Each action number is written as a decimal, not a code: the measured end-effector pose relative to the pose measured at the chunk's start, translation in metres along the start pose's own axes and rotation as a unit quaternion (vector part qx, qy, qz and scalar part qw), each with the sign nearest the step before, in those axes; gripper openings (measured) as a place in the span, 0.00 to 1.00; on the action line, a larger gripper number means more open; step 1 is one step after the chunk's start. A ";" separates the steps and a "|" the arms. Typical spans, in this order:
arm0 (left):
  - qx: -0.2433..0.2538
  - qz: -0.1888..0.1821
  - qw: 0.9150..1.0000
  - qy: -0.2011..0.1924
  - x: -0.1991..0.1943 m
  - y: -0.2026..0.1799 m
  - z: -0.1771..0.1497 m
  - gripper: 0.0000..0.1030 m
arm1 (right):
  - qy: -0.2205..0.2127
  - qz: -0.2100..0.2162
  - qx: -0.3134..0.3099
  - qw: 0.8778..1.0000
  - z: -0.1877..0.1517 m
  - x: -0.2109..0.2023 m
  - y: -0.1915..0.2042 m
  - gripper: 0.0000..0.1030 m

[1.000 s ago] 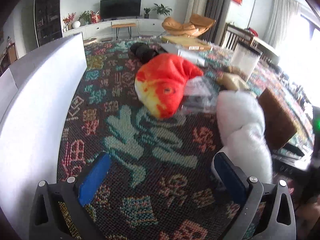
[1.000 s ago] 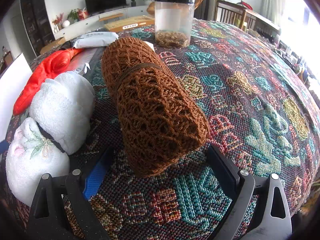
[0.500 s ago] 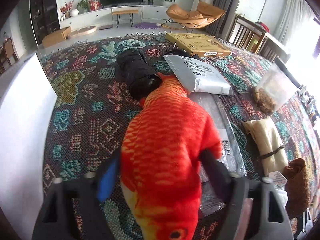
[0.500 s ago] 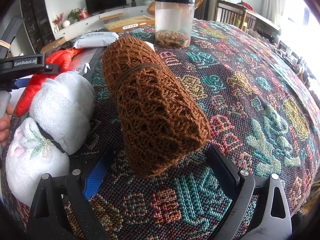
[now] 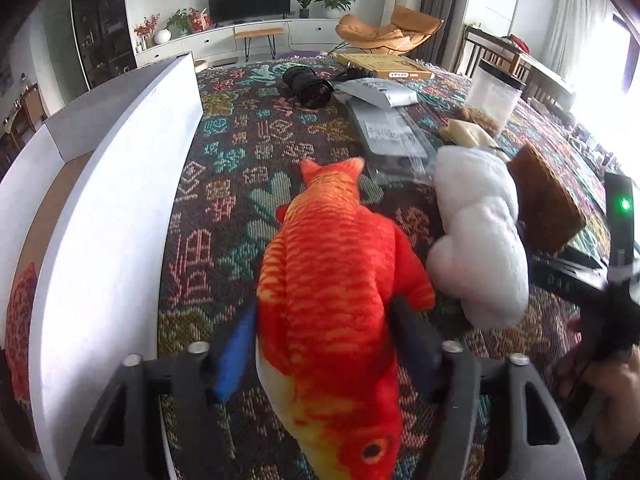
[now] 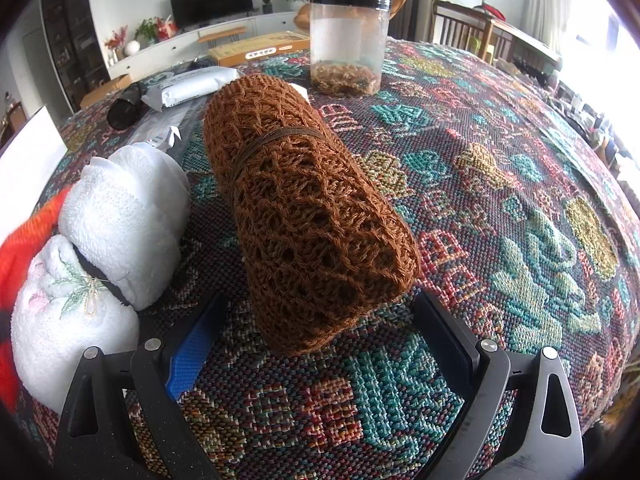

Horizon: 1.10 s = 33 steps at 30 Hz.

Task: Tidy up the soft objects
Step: 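Grasp the orange-red fish plush with the left tool, then hold fish plush with left tool while right tool grasps brown knitted roll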

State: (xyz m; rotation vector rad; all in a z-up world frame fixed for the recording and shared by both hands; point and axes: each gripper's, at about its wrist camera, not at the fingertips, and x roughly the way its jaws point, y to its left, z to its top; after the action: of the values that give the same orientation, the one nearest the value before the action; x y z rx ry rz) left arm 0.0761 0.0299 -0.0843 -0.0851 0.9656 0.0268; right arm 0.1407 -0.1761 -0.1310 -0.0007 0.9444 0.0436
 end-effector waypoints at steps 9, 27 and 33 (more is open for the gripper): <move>0.007 0.013 1.000 0.007 0.033 0.003 0.007 0.93 | 0.000 0.000 0.000 1.000 0.000 0.000 0.000 0.93; -0.009 -0.004 1.000 -0.024 0.044 0.007 -0.004 1.00 | 0.013 0.071 0.038 0.997 -0.006 -0.015 -0.012 0.93; -0.008 -0.001 1.000 -0.023 0.044 0.006 -0.005 1.00 | 0.032 0.151 0.104 0.983 -0.027 -0.048 -0.043 0.92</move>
State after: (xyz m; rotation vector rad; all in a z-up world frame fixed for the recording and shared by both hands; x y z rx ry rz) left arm 0.0970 0.0352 -0.1239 -0.1005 0.9186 0.0351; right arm 0.0925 -0.2211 -0.1087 0.3369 1.0038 0.2252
